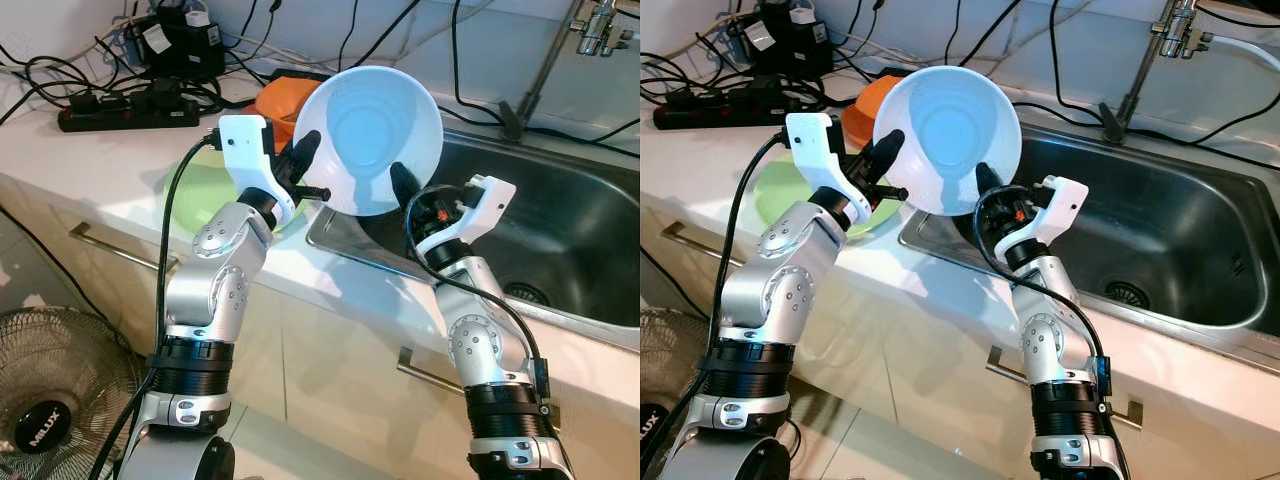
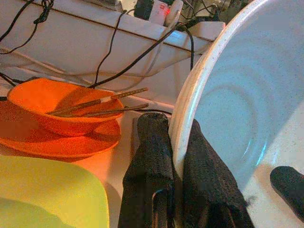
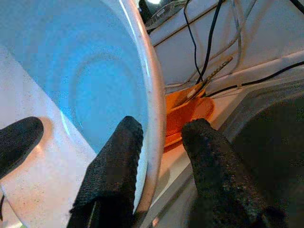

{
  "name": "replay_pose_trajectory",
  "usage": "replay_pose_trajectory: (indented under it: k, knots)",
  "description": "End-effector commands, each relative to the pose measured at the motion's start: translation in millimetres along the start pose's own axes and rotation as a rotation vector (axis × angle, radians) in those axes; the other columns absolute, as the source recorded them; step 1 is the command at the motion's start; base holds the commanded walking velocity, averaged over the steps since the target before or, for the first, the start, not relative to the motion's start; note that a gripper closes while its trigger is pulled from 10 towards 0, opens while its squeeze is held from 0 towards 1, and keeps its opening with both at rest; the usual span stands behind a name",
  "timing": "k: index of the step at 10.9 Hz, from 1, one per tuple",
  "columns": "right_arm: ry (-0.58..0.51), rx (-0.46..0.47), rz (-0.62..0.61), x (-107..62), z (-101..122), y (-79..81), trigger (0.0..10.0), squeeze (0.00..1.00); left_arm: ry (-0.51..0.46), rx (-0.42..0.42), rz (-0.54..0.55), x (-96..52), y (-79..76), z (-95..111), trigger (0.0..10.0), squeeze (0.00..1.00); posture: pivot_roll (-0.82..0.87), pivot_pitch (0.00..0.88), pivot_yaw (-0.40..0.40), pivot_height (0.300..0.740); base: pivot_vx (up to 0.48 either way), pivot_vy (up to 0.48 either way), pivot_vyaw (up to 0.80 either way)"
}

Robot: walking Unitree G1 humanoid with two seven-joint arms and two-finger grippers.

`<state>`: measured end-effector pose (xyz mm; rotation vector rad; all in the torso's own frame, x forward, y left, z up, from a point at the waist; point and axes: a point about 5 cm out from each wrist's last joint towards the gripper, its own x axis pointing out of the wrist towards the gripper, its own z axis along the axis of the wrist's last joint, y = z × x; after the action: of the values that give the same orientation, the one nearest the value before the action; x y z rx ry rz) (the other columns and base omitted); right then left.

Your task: Kitchen organization

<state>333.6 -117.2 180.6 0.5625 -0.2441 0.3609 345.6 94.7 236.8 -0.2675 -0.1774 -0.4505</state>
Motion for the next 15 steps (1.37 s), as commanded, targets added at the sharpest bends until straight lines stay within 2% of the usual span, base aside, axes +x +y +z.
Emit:
replay_pose_trajectory:
  k: [1, 8, 9, 12, 15]
  knots:
    - [-0.004, -0.008, -0.028, 0.8, 1.4, -4.6, 0.0, 0.0, -0.056, 0.021, -0.044, 0.0, -7.0, 13.0, 10.0, 0.0, 0.17, 0.025, -0.006, 0.74, 0.0, 0.0, 0.0]
    - [-0.014, 0.007, -0.025, 2.3, 2.5, -4.3, 0.0, 0.0, -0.065, 0.075, -0.027, 1.2, -5.7, 13.7, 10.0, 0.0, 0.17, 0.024, -0.007, 0.74, 0.0, 0.0, 0.0]
    - [-0.016, 0.009, -0.027, 2.8, 3.1, -4.5, 0.0, 0.0, -0.067, 0.072, -0.028, 1.2, -5.5, 13.8, 10.0, 1.0, 0.17, 0.023, -0.006, 0.74, 0.0, 0.0, 0.0]
    - [-0.039, 0.031, -0.042, 5.7, 8.0, -6.4, 0.0, 0.0, -0.07, 0.079, -0.028, 1.6, -5.1, 13.6, 10.0, 1.0, 0.17, 0.02, -0.007, 0.74, 0.0, 0.0, 0.0]
    - [-0.09, 0.046, -0.103, 9.2, 20.8, -20.2, 0.0, 0.0, -0.056, 0.088, -0.039, 1.2, -6.0, 10.9, 10.0, 1.0, 0.17, 0.017, -0.005, 0.74, 0.0, 0.0, 0.0]
